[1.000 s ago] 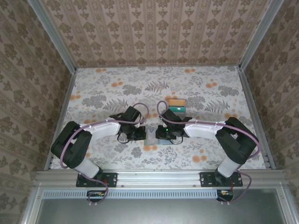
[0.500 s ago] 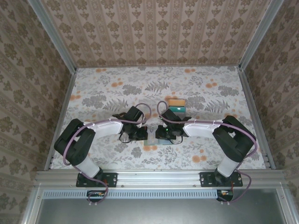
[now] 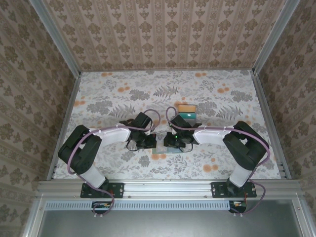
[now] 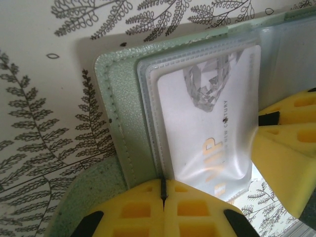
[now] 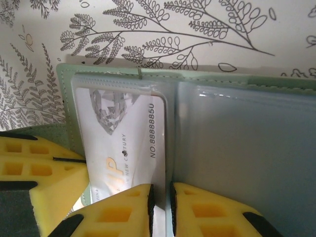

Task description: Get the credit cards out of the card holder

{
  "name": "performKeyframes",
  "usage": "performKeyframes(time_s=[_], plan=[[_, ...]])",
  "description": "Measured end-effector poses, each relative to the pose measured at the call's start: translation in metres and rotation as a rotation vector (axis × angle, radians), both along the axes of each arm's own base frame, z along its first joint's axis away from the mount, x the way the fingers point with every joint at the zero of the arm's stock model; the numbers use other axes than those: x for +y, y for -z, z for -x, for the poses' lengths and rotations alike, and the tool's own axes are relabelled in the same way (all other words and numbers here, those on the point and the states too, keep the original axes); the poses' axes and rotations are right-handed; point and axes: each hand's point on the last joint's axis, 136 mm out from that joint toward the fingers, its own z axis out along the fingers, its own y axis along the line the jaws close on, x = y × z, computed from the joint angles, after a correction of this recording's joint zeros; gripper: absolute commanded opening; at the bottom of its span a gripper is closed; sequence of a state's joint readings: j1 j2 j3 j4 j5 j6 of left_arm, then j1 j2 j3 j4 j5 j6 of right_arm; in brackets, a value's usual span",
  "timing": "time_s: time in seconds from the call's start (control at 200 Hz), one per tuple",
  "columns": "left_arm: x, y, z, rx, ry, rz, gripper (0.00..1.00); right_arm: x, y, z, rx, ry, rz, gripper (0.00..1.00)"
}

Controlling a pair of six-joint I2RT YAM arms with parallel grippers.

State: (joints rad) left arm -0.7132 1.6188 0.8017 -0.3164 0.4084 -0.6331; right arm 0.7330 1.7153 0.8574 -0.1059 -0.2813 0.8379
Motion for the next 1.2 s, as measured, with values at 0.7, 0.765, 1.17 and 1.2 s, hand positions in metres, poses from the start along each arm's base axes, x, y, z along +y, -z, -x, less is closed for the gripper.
performKeyframes(time_s=[0.7,0.765,1.17,1.2], plan=[[-0.003,0.0,0.0,0.007,0.007,-0.003,0.0,-0.026,-0.001,-0.003,0.009,0.065,-0.045,0.0],[-0.003,0.001,-0.001,0.007,0.006,-0.004,0.0,-0.027,-0.002,-0.004,0.008,0.068,-0.046,0.0],[-0.003,0.001,0.0,0.009,0.007,-0.004,0.0,-0.017,-0.007,-0.004,-0.007,0.033,-0.081,0.19],[-0.003,0.001,0.0,0.009,0.007,-0.004,0.0,-0.015,-0.006,-0.004,-0.005,0.03,-0.083,0.19]])
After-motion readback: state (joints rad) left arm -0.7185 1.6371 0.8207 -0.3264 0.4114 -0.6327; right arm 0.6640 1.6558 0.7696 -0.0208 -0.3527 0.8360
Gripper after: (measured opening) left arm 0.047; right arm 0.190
